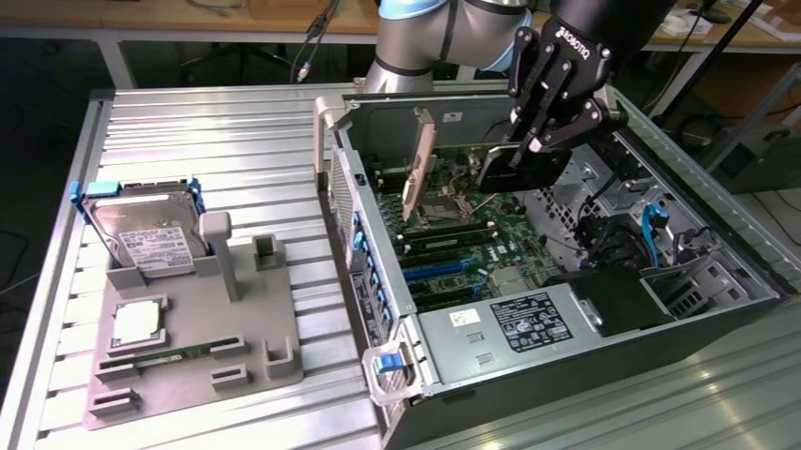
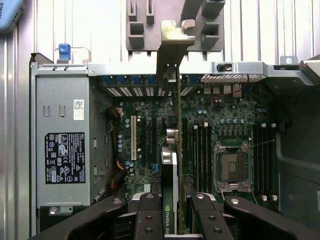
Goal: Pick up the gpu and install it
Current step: 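Insert the gpu into the slot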
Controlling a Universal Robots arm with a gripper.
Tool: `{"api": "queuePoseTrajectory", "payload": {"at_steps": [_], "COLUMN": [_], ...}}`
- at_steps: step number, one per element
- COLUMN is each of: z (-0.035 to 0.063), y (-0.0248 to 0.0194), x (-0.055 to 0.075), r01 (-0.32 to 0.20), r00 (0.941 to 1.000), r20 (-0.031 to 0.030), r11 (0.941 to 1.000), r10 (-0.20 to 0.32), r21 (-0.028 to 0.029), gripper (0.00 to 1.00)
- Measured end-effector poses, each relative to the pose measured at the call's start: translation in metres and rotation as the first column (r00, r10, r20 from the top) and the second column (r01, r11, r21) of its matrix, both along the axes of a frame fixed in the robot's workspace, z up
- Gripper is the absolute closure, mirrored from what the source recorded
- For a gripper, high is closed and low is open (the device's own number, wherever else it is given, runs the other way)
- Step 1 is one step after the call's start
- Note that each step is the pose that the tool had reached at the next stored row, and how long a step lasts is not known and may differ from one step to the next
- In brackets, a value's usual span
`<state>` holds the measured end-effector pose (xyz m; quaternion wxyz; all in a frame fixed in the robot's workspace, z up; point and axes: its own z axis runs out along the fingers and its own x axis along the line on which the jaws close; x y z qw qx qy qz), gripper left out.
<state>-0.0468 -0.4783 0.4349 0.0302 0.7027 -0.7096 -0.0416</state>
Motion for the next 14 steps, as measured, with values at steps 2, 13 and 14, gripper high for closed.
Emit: {"api": "queuePoseTrajectory", "payload": {"at_steps": [2, 13, 14], "z": [-0.0002, -0.0027, -0.0030], "y": [0.0000, 0.0000, 0.0000], "x": [0.0000, 0.0059, 0.0071], "r01": [0.000, 0.000, 0.000], "r00": [1.0000, 1.0000, 1.0000], "r20": [0.0000, 0.0000, 0.0000], "r11": [1.0000, 1.0000, 1.0000], "r10": [0.000, 0.000, 0.000], "r21": [0.0000, 0.0001, 0.0000], "gripper": [0.73, 0.73, 0.73]}}
